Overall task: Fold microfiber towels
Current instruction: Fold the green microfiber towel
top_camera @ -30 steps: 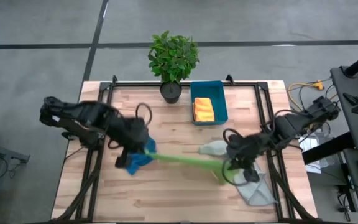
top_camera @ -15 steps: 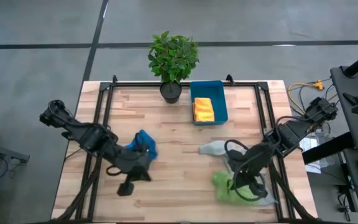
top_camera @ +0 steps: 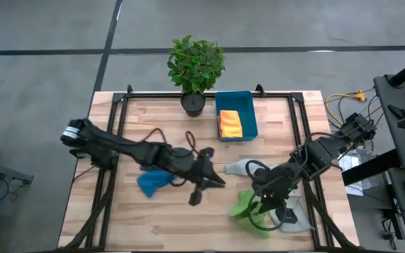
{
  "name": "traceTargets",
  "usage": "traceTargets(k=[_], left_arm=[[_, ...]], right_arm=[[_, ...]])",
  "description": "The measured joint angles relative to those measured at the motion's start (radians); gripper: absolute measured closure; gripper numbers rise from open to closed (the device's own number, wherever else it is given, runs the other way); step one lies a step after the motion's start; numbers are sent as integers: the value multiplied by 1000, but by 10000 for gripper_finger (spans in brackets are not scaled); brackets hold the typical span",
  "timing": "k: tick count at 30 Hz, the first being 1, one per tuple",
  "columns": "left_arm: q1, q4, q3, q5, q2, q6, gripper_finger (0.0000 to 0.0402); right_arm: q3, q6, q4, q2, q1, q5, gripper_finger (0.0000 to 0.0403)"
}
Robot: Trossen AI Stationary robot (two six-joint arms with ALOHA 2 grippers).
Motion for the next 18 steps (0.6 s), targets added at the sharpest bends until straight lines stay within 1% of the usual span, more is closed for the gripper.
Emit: traceTargets(k=[3, 5, 9, 12, 16, 18], left_arm=[[24, 86, -7, 104, 47, -4, 328], [36, 112, -7, 146, 74, -7, 300], [47, 130, -17, 148, 109, -24, 252], [50, 127, -27, 148, 138, -28, 228], [51, 127, -45, 135, 183, -24, 211], [52, 122, -54, 94, 203, -30, 210]], right_arm=[[14, 19, -1, -5, -21, 8, 394], [28, 35, -11, -11, -35, 28, 394], [61, 41, -20, -14, -67, 40, 394], [89, 41, -19, -14, -88, 54, 394], [118, 41, -27, -14, -113, 55, 394], [133, 41, -27, -14, -120, 55, 394]])
